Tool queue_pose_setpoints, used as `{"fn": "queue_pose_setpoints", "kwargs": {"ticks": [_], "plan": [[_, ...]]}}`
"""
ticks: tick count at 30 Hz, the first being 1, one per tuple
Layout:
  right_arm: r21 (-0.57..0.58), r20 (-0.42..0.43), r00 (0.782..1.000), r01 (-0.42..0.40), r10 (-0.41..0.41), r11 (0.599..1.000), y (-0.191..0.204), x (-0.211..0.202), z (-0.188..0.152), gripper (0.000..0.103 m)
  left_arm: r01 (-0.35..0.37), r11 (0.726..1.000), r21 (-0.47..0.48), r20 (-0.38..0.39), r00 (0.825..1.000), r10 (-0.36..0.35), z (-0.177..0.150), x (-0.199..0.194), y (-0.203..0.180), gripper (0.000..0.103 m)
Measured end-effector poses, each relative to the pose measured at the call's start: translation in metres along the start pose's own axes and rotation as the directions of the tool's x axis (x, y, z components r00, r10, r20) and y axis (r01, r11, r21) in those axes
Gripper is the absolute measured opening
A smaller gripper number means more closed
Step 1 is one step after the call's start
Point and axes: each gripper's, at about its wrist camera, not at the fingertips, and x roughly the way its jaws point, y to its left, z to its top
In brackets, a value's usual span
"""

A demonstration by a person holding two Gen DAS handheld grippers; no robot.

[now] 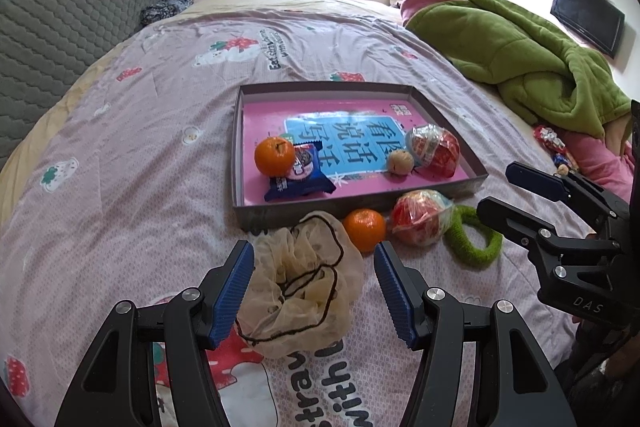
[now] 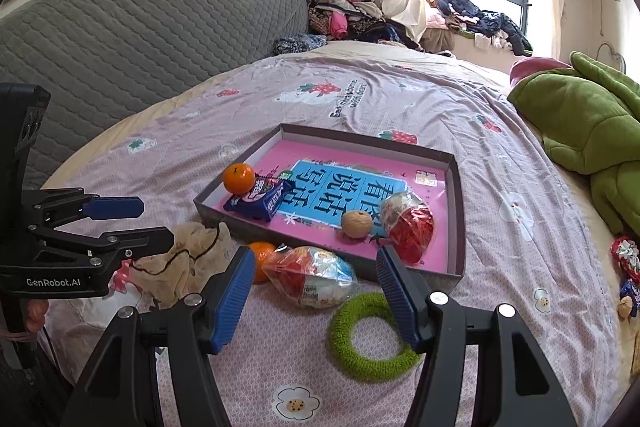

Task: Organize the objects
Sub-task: 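Withdraw both tools from the tray toward the remaining objects, then lower the left tool onto the beige mesh scrunchie while the right tool approaches the wrapped red egg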

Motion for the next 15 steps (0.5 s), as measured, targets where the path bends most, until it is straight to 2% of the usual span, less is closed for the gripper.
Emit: {"fn": "queue_pose_setpoints", "kwargs": {"ticks": [15], "plan": [[-0.036,-0.073,0.997,-0.019,0.017,0.999,0.009,0.021,-0.012,0.062,0.003,1.000,0.005,-0.048,0.999,-0.003,-0.011,0.011,-0.001,0.064]]}}
